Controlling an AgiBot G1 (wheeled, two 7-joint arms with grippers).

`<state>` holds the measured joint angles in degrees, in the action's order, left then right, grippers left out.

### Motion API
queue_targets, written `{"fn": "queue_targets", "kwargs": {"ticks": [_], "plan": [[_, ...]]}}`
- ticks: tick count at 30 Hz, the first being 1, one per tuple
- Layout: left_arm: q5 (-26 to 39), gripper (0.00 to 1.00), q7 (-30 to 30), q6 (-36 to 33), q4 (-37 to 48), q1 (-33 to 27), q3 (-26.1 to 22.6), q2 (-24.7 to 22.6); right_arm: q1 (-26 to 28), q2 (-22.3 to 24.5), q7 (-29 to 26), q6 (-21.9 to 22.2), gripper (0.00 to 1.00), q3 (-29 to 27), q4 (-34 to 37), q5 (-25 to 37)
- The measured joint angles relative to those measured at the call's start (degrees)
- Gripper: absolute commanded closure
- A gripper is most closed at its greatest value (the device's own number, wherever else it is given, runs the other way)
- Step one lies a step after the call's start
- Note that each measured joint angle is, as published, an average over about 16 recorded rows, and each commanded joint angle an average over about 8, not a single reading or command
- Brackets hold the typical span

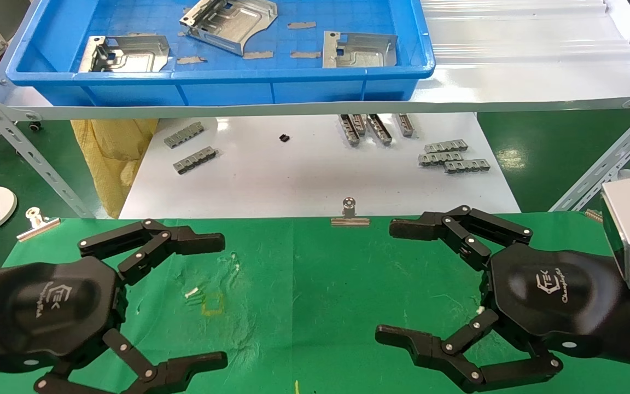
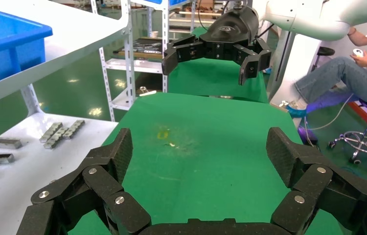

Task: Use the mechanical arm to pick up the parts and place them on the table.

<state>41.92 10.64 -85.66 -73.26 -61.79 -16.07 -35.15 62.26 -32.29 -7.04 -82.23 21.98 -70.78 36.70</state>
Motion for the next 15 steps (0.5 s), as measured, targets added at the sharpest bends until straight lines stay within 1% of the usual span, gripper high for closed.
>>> {"fn": "queue_targets", "kwargs": {"ticks": [15], "plan": [[0.00,0.00,0.00,0.00,0.00,0.00,0.00,0.00,0.00,0.00,0.00,0.00,0.00,0.00,0.00,0.00]]}}
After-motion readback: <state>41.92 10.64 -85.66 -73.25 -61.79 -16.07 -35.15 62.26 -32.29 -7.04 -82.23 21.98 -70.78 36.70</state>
